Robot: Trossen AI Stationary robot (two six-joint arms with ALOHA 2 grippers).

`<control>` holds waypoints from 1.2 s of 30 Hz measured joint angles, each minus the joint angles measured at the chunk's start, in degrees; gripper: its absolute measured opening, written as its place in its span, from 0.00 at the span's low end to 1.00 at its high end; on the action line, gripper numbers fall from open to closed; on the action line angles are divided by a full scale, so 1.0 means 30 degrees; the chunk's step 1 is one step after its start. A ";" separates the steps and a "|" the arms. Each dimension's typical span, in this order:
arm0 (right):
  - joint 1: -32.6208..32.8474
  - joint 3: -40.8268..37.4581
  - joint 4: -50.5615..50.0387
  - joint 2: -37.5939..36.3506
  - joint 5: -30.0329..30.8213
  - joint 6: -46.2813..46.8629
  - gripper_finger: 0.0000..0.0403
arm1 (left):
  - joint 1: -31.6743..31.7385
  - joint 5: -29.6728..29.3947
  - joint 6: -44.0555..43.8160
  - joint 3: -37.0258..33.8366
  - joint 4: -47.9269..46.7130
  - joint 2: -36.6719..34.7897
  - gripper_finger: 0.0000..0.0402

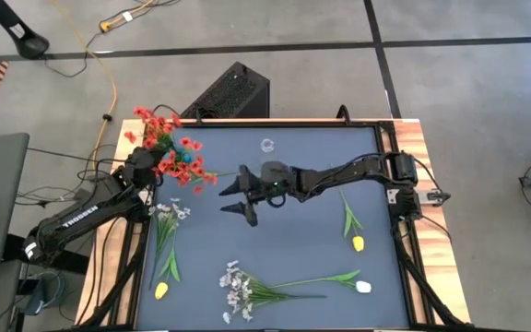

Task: Sort flowers into vase by color
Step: Put the orange flowers into the blue vase

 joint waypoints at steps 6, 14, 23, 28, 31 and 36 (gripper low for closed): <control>0.0238 0.0007 0.3821 0.0000 0.2963 -0.2660 0.65 | 0.0000 -0.0627 -0.0316 -0.0006 0.0006 0.0000 0.57; 0.0315 0.3087 0.3700 0.3038 0.3648 -0.2743 0.65 | 0.0000 -0.1176 -0.1415 -0.0014 -0.0008 0.0022 0.57; 0.0964 0.8809 0.1473 0.6215 0.3121 -0.4620 0.65 | 0.0000 -0.0985 -0.1979 -0.0014 -0.0234 0.0015 0.57; 0.0177 1.0280 -0.0187 0.6678 0.3188 -0.4725 0.65 | 0.0000 -0.0970 -0.1886 -0.0012 -0.0205 0.0009 0.57; -0.0250 1.0841 -0.0035 0.6889 0.3017 -0.4535 0.65 | 0.0000 -0.0942 -0.1774 -0.0013 -0.0183 0.0007 0.57; -0.0531 1.2199 -0.0467 0.8329 0.2095 -0.4245 0.65 | 0.0000 -0.0821 -0.1725 -0.0012 -0.0061 0.0007 0.57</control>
